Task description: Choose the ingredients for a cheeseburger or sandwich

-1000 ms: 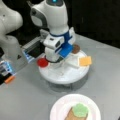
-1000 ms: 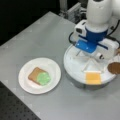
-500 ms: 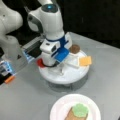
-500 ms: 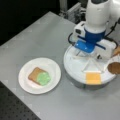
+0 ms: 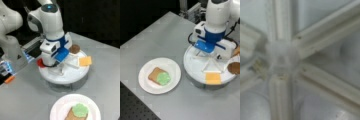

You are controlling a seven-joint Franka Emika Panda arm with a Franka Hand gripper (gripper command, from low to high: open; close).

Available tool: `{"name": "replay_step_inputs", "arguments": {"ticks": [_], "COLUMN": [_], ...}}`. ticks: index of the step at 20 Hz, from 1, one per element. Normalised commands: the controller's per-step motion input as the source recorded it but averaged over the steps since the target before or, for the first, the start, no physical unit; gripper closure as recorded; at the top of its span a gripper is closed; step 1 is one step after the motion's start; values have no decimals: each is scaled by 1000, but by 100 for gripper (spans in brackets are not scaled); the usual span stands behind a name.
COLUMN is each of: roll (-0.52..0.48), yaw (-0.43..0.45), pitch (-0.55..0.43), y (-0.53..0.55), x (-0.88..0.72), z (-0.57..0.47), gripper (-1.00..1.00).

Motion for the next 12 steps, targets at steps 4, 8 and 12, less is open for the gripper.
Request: {"name": "replay_step_inputs", "arguments": {"ticks": [4,8,12], "roll": [-97,-127,-153], "yaw": [118,105,108], "pitch": [-112,-95,-64], "y": [27,51,80], "x": [-132,-35,105], "z": [-145,-167,-220], "gripper": [-100,-100,-100]}}
